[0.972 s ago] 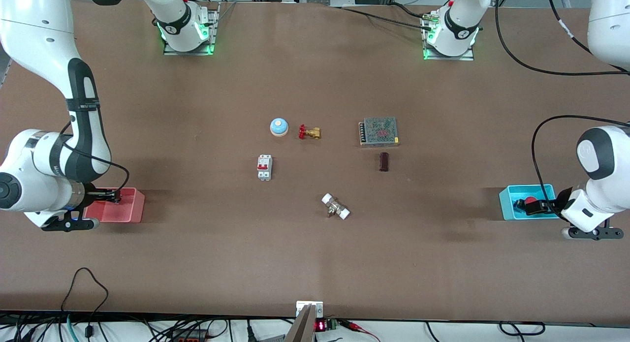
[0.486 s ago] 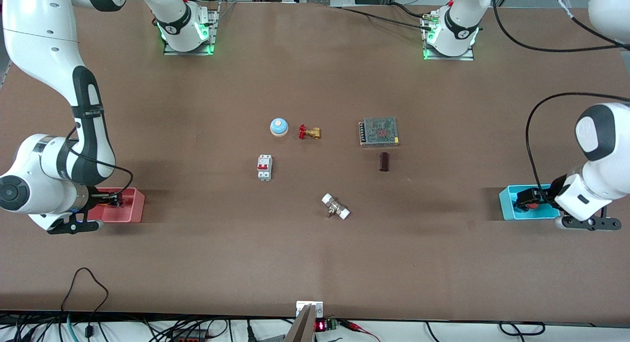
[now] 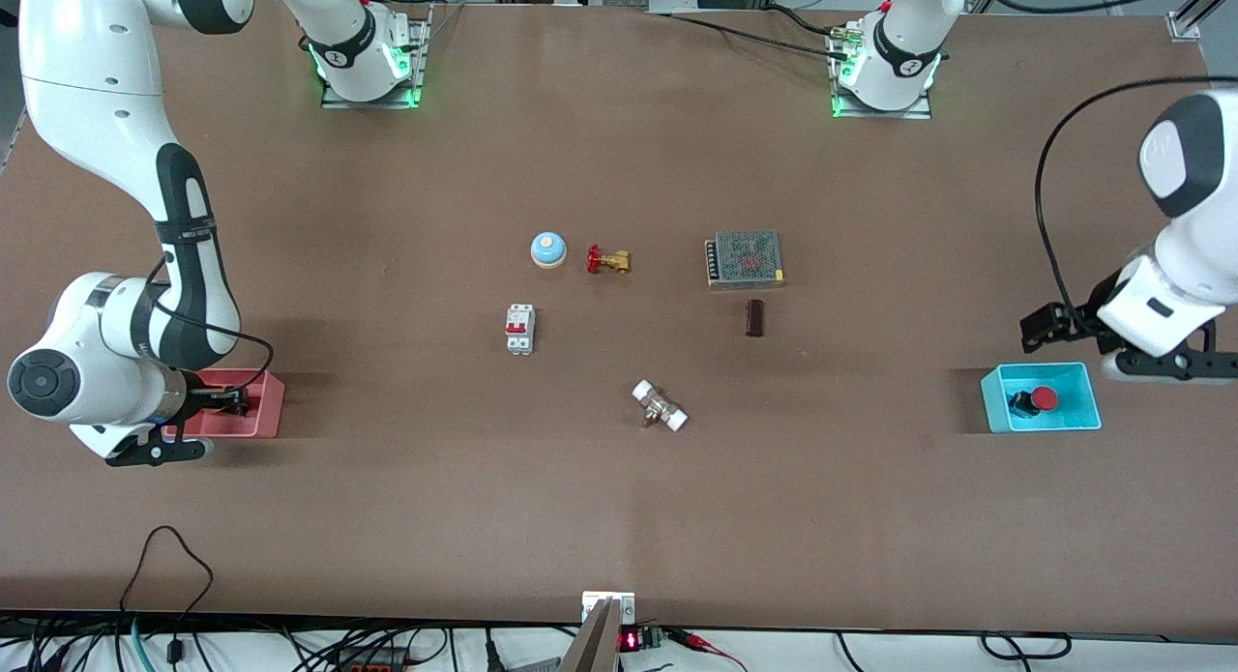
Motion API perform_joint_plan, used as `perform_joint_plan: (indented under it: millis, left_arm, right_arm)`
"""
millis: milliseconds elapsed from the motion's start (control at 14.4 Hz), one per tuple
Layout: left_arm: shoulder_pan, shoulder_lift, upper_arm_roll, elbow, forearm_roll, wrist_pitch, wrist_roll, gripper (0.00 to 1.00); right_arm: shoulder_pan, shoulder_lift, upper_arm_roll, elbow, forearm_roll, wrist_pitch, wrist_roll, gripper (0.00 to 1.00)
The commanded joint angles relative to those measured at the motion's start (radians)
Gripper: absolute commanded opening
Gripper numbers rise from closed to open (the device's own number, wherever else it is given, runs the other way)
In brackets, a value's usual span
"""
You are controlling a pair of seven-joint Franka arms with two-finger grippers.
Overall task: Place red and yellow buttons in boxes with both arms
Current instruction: 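Lower the red button into the cyan box and open the left gripper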
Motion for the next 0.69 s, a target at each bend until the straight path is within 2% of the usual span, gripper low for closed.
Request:
perform_joint_plan:
  millis: [0,69,139,208,278,417,625]
  left_arm:
    - [0.033,-0.100,-0.010,-0.043,-0.043,-0.049,0.009,1.00]
    - [0.033,-0.116,-0.010,-0.040,-0.043,-0.069,0.009,1.00]
    - [0.033,-0.129,-0.011,-0.039,-0.045,-0.088,0.009,1.00]
    - [0.033,-0.148,-0.011,-0.039,-0.046,-0.107,0.010,1.00]
    - [0.035,-0.157,-0.011,-0.039,-0.053,-0.117,0.012,1.00]
    - [0.038,-0.160,-0.005,-0.033,-0.069,-0.118,0.025,1.00]
    - [0.039,-0.175,0.004,-0.033,-0.092,-0.140,0.053,1.00]
  right_arm:
    - [-0.013,0.000,0.012,-0.004,0.009,0.012,-0.020,0.24]
    - [-0.012,0.000,0.012,-0.004,0.009,0.012,-0.020,0.26]
    - [-0.012,-0.002,0.012,-0.004,0.009,0.011,-0.017,0.45]
    - [-0.010,-0.003,0.014,-0.003,0.009,0.009,-0.003,0.82]
    - [-0.009,-0.009,0.015,-0.003,0.010,0.008,-0.005,1.00]
    - [-0.004,-0.029,0.017,0.000,0.016,-0.005,-0.009,1.00]
    - [-0.007,-0.109,0.012,0.002,0.056,-0.078,-0.012,1.00]
